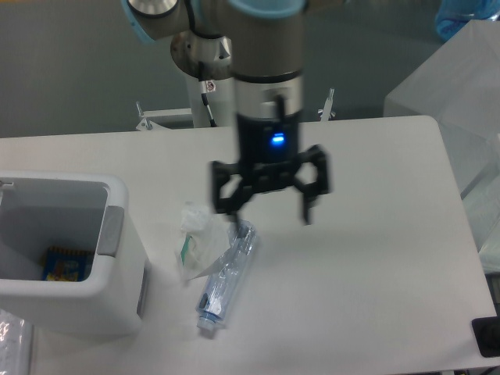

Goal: Open the trash can
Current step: 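Raise the gripper and move it away from the open bin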

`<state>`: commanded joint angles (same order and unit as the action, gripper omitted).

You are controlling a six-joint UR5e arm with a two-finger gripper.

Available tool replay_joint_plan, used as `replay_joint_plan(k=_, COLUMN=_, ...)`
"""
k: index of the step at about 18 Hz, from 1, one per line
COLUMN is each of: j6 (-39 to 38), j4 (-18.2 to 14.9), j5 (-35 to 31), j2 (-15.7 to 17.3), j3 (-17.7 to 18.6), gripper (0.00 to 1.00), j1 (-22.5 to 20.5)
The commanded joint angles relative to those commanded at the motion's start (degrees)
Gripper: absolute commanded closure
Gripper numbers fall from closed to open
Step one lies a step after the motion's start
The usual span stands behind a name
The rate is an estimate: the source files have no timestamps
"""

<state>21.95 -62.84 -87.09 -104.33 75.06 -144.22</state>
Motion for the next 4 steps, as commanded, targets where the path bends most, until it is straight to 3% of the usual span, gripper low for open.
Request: replay_joint_plan(k=4, j6=4.59, j4=-0.09, j5=-1.24, j2=0.00, j3=0.09, gripper=0.00, j1=-2.64)
